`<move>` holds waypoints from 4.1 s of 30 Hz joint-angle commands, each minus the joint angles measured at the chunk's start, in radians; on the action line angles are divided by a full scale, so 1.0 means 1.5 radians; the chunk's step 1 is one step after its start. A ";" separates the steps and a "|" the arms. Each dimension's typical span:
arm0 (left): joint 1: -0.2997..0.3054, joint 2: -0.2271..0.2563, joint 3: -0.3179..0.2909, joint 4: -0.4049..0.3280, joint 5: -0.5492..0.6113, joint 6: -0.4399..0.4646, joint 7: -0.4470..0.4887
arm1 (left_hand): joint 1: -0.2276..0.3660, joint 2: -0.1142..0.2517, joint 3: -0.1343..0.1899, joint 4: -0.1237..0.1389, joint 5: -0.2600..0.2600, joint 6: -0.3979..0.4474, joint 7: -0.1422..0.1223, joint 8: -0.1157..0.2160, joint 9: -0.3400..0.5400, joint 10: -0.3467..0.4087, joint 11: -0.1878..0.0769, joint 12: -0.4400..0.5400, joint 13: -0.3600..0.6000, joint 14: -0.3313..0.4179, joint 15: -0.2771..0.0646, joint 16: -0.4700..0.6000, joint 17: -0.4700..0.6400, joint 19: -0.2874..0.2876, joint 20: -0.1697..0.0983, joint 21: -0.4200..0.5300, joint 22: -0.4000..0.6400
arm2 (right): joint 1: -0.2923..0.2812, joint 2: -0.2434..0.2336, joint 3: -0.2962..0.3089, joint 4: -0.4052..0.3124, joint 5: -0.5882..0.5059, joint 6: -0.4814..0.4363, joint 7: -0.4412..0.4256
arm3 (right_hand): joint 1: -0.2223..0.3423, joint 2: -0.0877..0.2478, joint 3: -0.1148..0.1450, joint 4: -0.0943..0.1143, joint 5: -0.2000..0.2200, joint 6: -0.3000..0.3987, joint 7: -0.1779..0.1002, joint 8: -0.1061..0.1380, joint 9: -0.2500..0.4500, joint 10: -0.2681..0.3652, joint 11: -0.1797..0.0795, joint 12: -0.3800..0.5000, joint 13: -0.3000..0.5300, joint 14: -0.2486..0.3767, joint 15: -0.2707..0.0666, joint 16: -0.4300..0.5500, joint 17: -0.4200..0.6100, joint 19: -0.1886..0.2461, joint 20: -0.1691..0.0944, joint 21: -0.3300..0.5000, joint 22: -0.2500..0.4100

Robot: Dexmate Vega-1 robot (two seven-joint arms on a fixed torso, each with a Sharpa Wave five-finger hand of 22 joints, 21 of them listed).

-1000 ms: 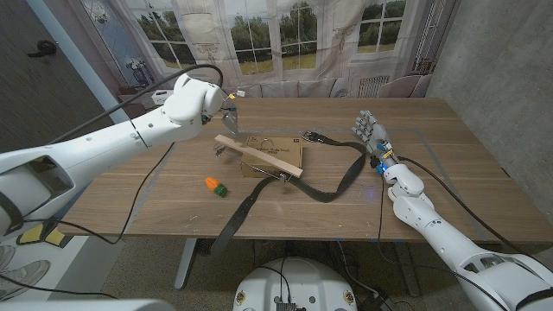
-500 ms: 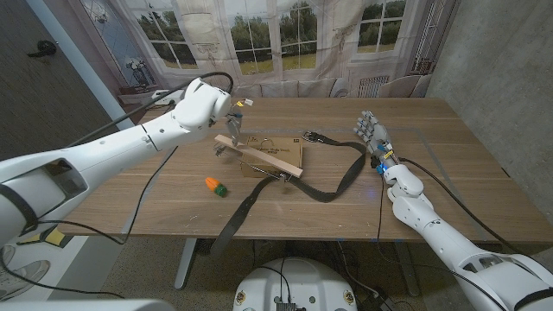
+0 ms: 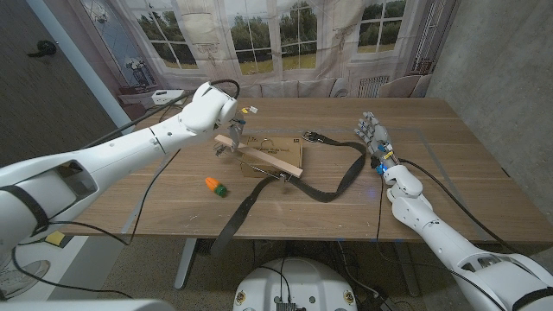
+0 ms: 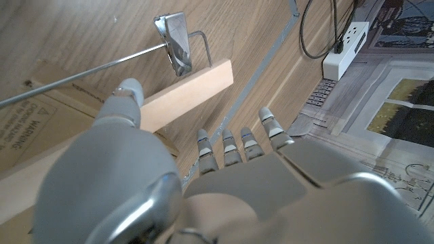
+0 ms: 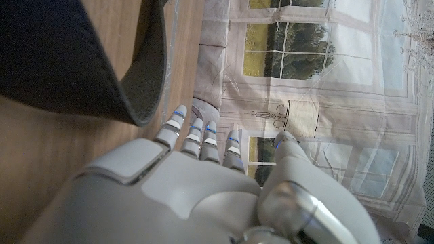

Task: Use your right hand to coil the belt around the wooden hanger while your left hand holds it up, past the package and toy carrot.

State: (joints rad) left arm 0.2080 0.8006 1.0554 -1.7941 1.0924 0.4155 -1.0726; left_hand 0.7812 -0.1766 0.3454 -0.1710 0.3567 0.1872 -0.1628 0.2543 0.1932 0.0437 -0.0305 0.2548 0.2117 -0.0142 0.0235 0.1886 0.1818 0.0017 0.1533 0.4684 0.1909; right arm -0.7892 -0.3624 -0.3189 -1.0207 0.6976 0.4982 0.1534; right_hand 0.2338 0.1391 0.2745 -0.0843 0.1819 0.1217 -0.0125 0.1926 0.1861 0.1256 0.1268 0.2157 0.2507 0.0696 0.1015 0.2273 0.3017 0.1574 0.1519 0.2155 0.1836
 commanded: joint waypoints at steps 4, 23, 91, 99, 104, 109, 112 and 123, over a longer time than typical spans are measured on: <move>0.023 -0.007 -0.005 0.013 0.014 -0.021 -0.005 | 0.023 0.010 -0.003 0.001 0.013 0.009 -0.001 -0.005 0.004 0.012 -0.006 0.002 0.002 0.002 -0.001 0.002 -0.001 0.011 -0.004 -0.002 0.000 | 0.006 0.000 0.001 0.007 -0.002 -0.002 0.002 | 0.001 -0.002 0.001 0.004 0.002 0.005 0.001 0.004 0.002 0.003 0.001 0.004 -0.001 0.006 0.001 0.005 0.001 0.004 0.000 0.002 0.004; 0.057 -0.007 -0.037 0.037 -0.117 -0.015 0.110 | 0.079 0.106 -0.013 0.032 0.019 0.030 0.023 -0.011 0.008 0.114 -0.032 0.031 0.005 0.118 -0.057 0.028 -0.002 0.067 -0.036 0.007 0.001 | 0.004 -0.010 0.001 -0.003 -0.012 -0.001 -0.007 | 0.001 -0.004 0.002 0.003 0.003 0.005 0.000 0.003 0.002 0.003 0.000 0.003 -0.002 0.010 0.002 0.006 -0.001 0.007 0.002 0.003 0.004; 0.198 0.054 -0.127 -0.086 -0.127 0.069 0.597 | 0.026 0.193 0.125 0.230 0.060 0.404 0.119 0.172 0.288 0.610 -0.078 0.678 0.689 0.919 -0.147 0.579 0.613 0.522 -0.177 0.637 0.205 | -0.112 -0.158 -0.026 -0.308 -0.183 -0.100 -0.182 | 0.056 0.005 0.035 -0.033 0.001 0.065 0.009 0.018 0.002 0.065 -0.003 0.022 -0.007 0.074 -0.010 0.025 -0.015 0.048 0.003 0.016 0.004; 0.218 0.064 -0.144 -0.093 -0.145 0.062 0.658 | 0.016 0.191 0.136 0.228 0.067 0.398 0.119 0.192 0.315 0.601 -0.081 0.715 0.689 0.921 -0.147 0.579 0.615 0.523 -0.179 0.640 0.203 | -0.139 -0.210 -0.040 -0.418 -0.264 -0.175 -0.229 | 0.076 0.013 0.048 -0.040 0.004 0.081 0.010 0.020 0.002 0.087 -0.008 0.027 -0.008 0.094 -0.020 0.033 -0.016 0.061 -0.001 0.020 0.004; 0.227 0.073 -0.155 -0.103 -0.157 0.058 0.680 | 0.011 0.189 0.142 0.227 0.071 0.395 0.118 0.203 0.330 0.593 -0.082 0.736 0.689 0.921 -0.148 0.580 0.618 0.522 -0.180 0.643 0.204 | -0.148 -0.239 -0.049 -0.472 -0.300 -0.204 -0.227 | 0.082 0.015 0.052 -0.042 0.005 0.086 0.011 0.021 0.002 0.092 -0.010 0.027 -0.009 0.097 -0.021 0.034 -0.016 0.064 -0.002 0.020 0.004; 0.235 0.082 -0.165 -0.111 -0.170 0.051 0.700 | 0.007 0.187 0.145 0.227 0.073 0.394 0.118 0.207 0.334 0.589 -0.083 0.748 0.688 0.921 -0.147 0.579 0.617 0.522 -0.180 0.644 0.202 | -0.150 -0.263 -0.059 -0.517 -0.325 -0.225 -0.209 | 0.086 0.015 0.053 -0.043 0.005 0.088 0.011 0.020 0.002 0.094 -0.010 0.028 -0.009 0.098 -0.022 0.035 -0.016 0.065 -0.003 0.020 0.004; 0.238 0.087 -0.170 -0.115 -0.175 0.043 0.710 | 0.005 0.186 0.148 0.226 0.074 0.396 0.118 0.209 0.333 0.585 -0.083 0.759 0.688 0.922 -0.148 0.581 0.620 0.522 -0.180 0.644 0.199 | -0.147 -0.278 -0.067 -0.538 -0.340 -0.233 -0.191 | 0.087 0.015 0.054 -0.043 0.005 0.088 0.011 0.020 0.002 0.094 -0.011 0.027 -0.009 0.098 -0.023 0.034 -0.016 0.065 -0.003 0.020 0.004; 0.247 0.102 -0.191 -0.133 -0.190 0.034 0.731 | -0.007 0.180 0.160 0.226 0.080 0.394 0.112 0.218 0.333 0.571 -0.084 0.803 0.688 0.919 -0.148 0.580 0.625 0.519 -0.180 0.648 0.192 | -0.143 -0.327 -0.095 -0.624 -0.423 -0.313 -0.156 | 0.093 0.008 0.055 -0.045 0.005 0.086 0.011 0.016 0.002 0.089 -0.017 0.023 -0.010 0.094 -0.026 0.032 -0.018 0.062 0.000 0.018 0.003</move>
State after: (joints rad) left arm 0.5597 0.9331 0.8011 -1.9675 0.8330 0.4777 -0.0223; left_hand 0.7829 0.0940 0.5738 0.1672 0.4673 0.7801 0.0086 0.5703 0.6903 0.9126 -0.1498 1.4441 1.2403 1.3615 -0.1983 1.0581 1.1169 0.7787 -0.0876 1.4317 0.4808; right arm -1.0026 -0.7783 -0.4227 -1.8242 0.1767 0.1371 -0.1266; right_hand 0.3636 0.1518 0.3506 -0.1521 0.1819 0.2485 0.0036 0.2184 0.1865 0.2606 0.1087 0.2516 0.2346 0.2090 0.0695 0.2739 0.2737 0.2467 0.1482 0.2387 0.1836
